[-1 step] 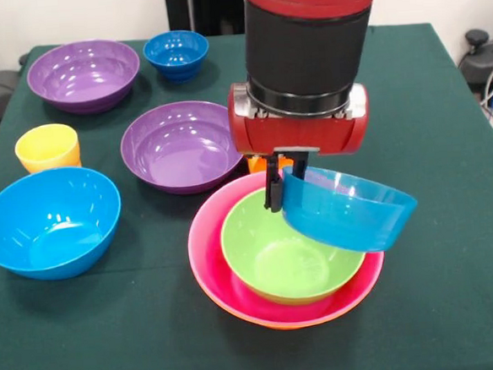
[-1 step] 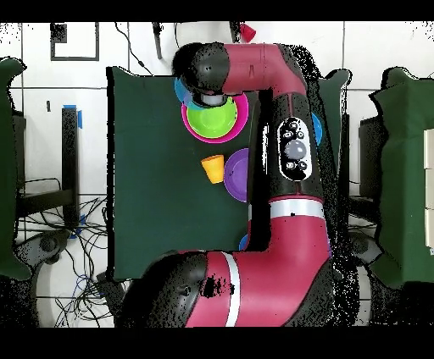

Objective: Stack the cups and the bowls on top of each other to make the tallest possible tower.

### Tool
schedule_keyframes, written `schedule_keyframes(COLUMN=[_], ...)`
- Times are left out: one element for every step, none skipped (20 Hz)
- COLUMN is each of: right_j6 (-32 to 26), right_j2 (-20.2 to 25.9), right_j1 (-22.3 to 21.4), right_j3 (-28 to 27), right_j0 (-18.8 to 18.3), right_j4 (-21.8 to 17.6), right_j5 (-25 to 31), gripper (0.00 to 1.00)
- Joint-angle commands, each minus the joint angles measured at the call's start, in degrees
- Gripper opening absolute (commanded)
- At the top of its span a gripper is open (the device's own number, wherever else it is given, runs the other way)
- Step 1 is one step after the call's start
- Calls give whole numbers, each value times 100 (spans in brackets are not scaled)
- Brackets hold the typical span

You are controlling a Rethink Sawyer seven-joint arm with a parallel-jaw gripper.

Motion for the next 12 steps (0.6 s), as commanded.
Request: schedule_keyframes(right_j6=[-1126,-1132,-1158,-1173,-1185,-1181,-1171,-1158,-1140,-1141,-1152,-1157], right_j2=[250,249,255,258,256,250,228,214,190,185,185,184], right_j1=[364,371,384,388,390,386,392,386,372,361,360,358], right_j3=[275,260,245,243,276,312,353,398,488,546,620,666], right_j0=[-72,-76,-94,-101,-123,-135,-151,-163,-191,-211,-251,-276], right_j4=[-267,-266,-260,-261,-255,-254,-261,-263,-270,-272,-272,-272], right_j5=[-174,-148,-131,-126,-132,-148,-154,-173,-229,-280,-349,-382], gripper=[0,0,0,0,0,0,0,0,0,0,0,0])
